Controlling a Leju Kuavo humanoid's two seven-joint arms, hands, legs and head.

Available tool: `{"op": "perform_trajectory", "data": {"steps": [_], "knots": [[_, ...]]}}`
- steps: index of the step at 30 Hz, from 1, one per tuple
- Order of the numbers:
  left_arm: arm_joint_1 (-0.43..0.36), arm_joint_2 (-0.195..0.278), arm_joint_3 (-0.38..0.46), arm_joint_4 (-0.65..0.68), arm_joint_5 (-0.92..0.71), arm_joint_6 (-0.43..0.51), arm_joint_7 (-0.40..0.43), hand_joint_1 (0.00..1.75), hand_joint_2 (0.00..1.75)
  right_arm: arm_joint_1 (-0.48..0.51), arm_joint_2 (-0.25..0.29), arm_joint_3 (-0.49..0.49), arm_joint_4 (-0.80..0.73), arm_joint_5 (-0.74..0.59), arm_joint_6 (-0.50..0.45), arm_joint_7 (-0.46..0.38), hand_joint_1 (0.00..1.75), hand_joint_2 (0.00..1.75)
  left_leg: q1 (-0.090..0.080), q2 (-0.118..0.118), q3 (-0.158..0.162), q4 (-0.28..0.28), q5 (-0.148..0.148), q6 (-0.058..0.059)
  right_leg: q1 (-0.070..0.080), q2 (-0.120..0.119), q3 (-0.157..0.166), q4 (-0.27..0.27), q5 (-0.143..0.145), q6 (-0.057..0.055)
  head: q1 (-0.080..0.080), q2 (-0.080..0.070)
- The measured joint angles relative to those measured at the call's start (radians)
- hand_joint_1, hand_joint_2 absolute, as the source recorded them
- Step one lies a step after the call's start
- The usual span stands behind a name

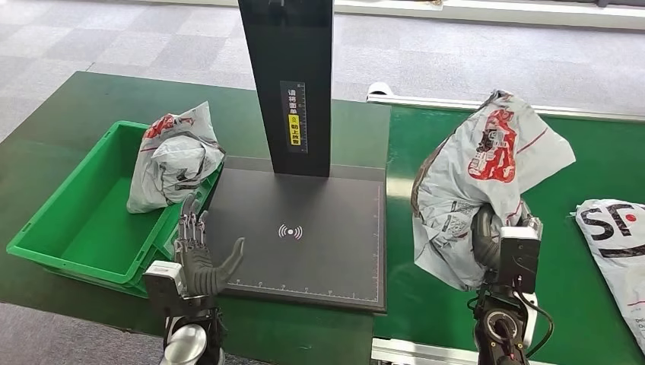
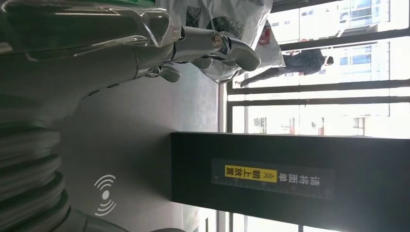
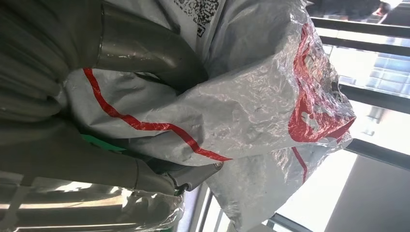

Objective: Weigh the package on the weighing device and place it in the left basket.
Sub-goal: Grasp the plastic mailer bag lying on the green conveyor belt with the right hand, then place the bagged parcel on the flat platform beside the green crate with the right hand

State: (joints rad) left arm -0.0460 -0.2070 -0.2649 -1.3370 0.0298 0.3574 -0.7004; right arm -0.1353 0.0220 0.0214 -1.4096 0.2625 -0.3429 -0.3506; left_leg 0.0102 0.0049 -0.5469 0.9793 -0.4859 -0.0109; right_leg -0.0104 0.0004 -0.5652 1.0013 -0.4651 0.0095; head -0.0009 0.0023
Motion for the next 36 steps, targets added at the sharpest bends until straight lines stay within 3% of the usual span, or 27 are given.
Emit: {"op": "perform_trajectory", "data": {"steps": [6,11,15,21,26,36], "knots": [[-0.001,0.002,0.013,-0.05,0.001,0.007,0.0,0.0,1.75,0.0,0.003,0.004,-0.104,-0.078,-0.008,-0.029,1.75,1.75,0.0,0.0,-0.001,0.0,0.0,0.0,0.0,0.0,0.0,0.0,0.0,0.0,0.0,0.0],[-0.016,0.003,0.053,-0.064,0.016,-0.003,0.0,0.0,1.75,-0.022,0.042,0.039,-0.126,-0.143,0.077,0.046,1.75,1.75,0.0,0.001,-0.001,-0.001,0.0,0.0,0.0,0.0,0.0,0.0,0.0,0.0,0.0,0.0],[-0.056,0.003,0.075,-0.052,0.016,-0.013,0.0,0.0,1.75,-0.098,0.094,0.123,0.013,-0.139,0.231,0.151,1.75,1.75,0.001,0.001,0.0,-0.001,0.002,-0.001,0.001,0.0,0.0,0.0,0.001,-0.001,0.0,0.0],[-0.101,0.004,0.093,-0.029,0.021,0.007,0.007,0.0,1.75,-0.197,0.175,0.242,0.26,-0.102,0.328,0.195,1.75,1.75,0.001,-0.001,-0.002,-0.001,0.004,-0.001,0.001,-0.001,-0.001,0.001,0.001,-0.002,0.0,0.0],[-0.124,0.005,0.107,-0.023,0.022,0.018,0.017,0.0,1.75,-0.249,0.222,0.305,0.378,-0.092,0.336,0.208,1.75,1.75,0.001,-0.001,-0.003,0.0,0.004,-0.001,0.001,-0.001,-0.003,0.001,0.001,-0.002,0.0,0.0],[-0.129,0.006,0.119,-0.015,0.022,0.019,0.018,0.0,1.75,-0.278,0.236,0.328,0.452,-0.091,0.336,0.209,1.75,1.75,0.001,-0.001,-0.004,0.0,0.003,-0.001,0.001,-0.001,-0.004,0.001,0.001,-0.002,0.0,0.0]]}}
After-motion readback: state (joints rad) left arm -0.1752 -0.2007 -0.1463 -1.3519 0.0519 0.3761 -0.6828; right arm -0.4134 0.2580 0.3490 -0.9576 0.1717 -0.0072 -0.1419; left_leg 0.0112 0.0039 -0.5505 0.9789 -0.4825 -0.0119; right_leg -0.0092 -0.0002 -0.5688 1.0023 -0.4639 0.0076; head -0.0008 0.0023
